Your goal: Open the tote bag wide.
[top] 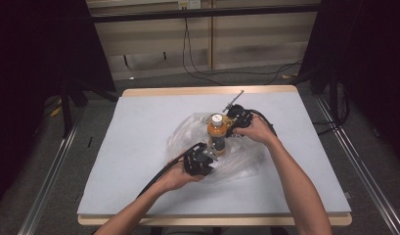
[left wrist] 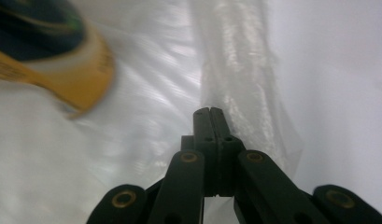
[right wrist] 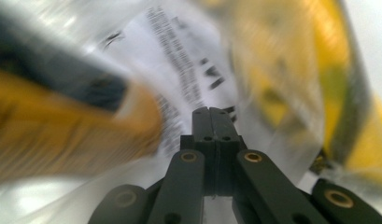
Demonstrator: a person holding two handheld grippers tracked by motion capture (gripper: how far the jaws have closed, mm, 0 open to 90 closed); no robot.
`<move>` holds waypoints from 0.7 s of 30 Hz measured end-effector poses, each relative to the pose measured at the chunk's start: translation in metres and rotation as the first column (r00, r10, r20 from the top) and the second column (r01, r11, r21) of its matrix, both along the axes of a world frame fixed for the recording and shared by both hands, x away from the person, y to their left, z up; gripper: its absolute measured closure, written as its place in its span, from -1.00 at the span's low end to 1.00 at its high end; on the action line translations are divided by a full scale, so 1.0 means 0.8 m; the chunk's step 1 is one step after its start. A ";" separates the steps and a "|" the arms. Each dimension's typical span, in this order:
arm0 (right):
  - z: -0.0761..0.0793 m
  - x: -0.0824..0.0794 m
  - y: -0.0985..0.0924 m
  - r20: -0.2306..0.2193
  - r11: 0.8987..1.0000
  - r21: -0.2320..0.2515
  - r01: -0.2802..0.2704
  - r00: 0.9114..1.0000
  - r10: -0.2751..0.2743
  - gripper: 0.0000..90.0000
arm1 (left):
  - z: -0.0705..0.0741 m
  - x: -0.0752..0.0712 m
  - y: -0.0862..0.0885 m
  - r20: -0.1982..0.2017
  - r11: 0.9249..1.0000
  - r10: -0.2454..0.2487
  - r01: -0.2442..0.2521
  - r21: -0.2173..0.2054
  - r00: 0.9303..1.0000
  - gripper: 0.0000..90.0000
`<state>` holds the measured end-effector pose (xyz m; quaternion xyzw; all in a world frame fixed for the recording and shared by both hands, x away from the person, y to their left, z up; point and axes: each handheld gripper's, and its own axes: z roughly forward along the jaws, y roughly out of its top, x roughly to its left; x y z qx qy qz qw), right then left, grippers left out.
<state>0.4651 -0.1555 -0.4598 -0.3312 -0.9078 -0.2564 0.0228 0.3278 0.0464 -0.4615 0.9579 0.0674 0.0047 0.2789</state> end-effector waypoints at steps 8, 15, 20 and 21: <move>-0.007 0.040 -0.001 0.013 0.989 -0.022 0.144 0.990 -0.144 1.00 | -0.001 -0.034 0.012 0.012 0.998 -0.057 0.057 -0.019 0.998 1.00; -0.011 0.049 -0.006 0.106 0.967 -0.009 0.254 0.962 -0.251 1.00 | 0.000 -0.042 0.018 -0.016 0.997 -0.070 0.069 -0.038 0.997 1.00; 0.006 0.033 -0.004 0.099 0.980 0.028 0.196 0.975 -0.198 1.00 | 0.014 -0.013 0.033 -0.046 0.992 -0.003 -0.003 -0.124 0.999 1.00; 0.011 0.028 -0.005 0.115 0.983 0.032 0.182 0.976 -0.185 1.00 | 0.018 -0.006 0.037 -0.052 0.990 0.008 -0.015 -0.141 0.999 1.00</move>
